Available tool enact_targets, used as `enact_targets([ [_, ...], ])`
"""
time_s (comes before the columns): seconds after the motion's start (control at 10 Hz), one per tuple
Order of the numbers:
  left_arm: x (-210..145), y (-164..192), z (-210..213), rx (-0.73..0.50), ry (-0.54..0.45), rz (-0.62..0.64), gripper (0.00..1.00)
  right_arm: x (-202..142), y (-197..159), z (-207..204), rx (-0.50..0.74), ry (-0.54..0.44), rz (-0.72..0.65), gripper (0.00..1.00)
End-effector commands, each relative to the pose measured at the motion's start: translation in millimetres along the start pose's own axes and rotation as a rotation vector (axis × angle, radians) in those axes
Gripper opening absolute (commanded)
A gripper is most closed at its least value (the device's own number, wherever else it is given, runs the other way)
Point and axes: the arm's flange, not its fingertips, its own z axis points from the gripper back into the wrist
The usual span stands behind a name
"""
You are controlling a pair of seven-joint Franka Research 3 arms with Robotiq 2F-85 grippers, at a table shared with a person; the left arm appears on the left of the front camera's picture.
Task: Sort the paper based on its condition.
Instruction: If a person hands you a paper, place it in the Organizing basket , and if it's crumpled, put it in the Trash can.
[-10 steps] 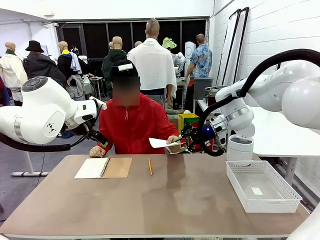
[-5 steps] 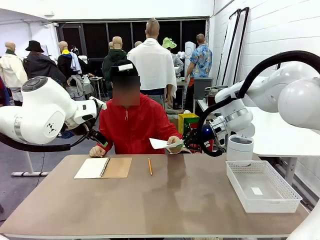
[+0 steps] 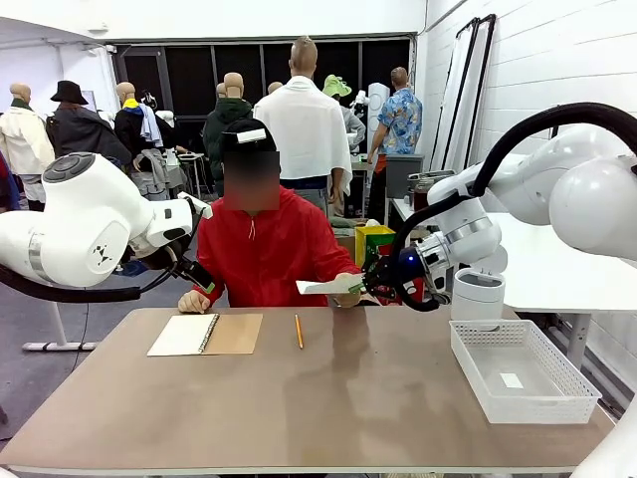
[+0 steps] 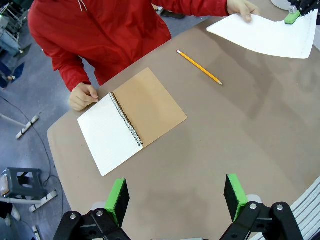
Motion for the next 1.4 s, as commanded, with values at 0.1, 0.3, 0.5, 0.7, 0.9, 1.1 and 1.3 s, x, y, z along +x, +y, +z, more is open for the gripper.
enact_targets([
  [0.1,0,0,1,0.0,-0.006,-0.003,1.0,-16,6,23,0.015,-0.001,0.058,0.0],
  [0.3,0,0,1,0.0,-0.006,-0.003,1.0,-19,3,49,0.041,-0.043,0.098,0.0],
  [0.5,0,0,1,0.0,-0.006,-0.003,1.0,-25,-3,90,0.047,-0.13,0.157,0.0],
  [0.7,0,0,1,0.0,-0.006,-0.003,1.0,-36,-17,128,-0.01,-0.253,0.217,0.0],
  [0.9,0,0,1,0.0,-0.006,-0.003,1.0,-42,-27,155,-0.044,-0.344,0.233,0.0],
  [1.1,0,0,1,0.0,-0.006,-0.003,1.0,-47,-24,154,-0.056,-0.378,0.213,0.0],
  [1.3,0,0,1,0.0,-0.006,-0.003,1.0,-40,-22,168,-0.04,-0.33,0.226,0.0],
])
